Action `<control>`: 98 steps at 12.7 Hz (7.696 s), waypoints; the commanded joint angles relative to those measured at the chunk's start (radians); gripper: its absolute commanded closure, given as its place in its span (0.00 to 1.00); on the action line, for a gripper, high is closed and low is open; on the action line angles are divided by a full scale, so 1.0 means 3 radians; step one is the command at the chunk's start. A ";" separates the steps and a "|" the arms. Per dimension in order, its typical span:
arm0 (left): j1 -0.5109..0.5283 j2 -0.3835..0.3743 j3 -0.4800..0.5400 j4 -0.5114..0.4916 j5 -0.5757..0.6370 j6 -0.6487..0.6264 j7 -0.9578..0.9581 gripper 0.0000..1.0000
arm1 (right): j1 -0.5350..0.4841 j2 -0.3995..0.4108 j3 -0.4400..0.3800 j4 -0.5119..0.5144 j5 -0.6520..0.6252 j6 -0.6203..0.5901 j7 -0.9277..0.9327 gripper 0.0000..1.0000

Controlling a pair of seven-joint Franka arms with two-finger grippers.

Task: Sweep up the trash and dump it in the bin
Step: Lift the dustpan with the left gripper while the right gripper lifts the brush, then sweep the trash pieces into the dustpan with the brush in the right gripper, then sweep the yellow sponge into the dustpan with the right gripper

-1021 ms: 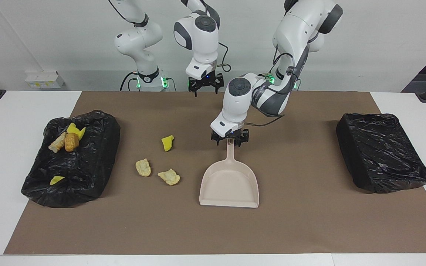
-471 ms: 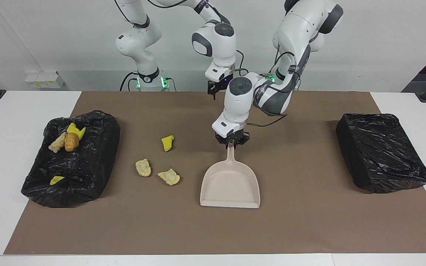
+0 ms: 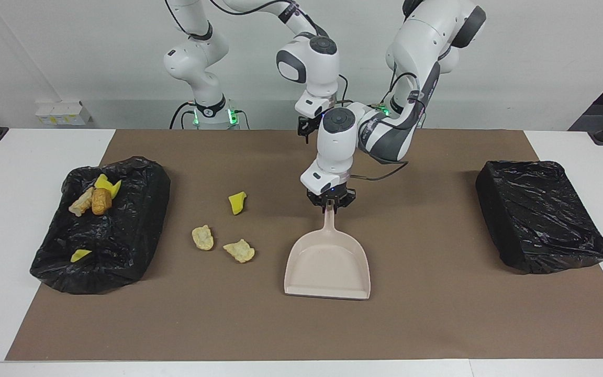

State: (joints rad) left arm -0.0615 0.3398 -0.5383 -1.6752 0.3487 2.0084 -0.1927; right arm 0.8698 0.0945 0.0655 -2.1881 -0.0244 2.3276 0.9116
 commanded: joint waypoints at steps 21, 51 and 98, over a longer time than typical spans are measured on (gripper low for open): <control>0.0614 -0.0932 0.0475 -0.1230 -0.0471 0.0211 0.4069 1.00 | -0.0996 -0.0560 -0.0040 0.0309 -0.0026 -0.1193 -0.0988 1.00; 0.0026 -0.1082 0.0138 -0.1723 -0.0252 0.0270 0.2483 1.00 | -0.1642 0.0191 0.0001 0.0462 0.0224 -0.0360 -0.3239 1.00; 0.0098 -0.1041 0.0132 -0.1708 -0.0319 0.0428 0.2514 1.00 | -0.1176 0.0273 0.0017 0.0580 0.1442 -0.0767 -0.2363 1.00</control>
State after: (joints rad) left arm -0.0444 0.0306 -0.4962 -2.1904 0.2524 2.1265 0.5751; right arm 0.5412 0.1798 0.0720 -2.0266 0.3756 2.1632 0.2980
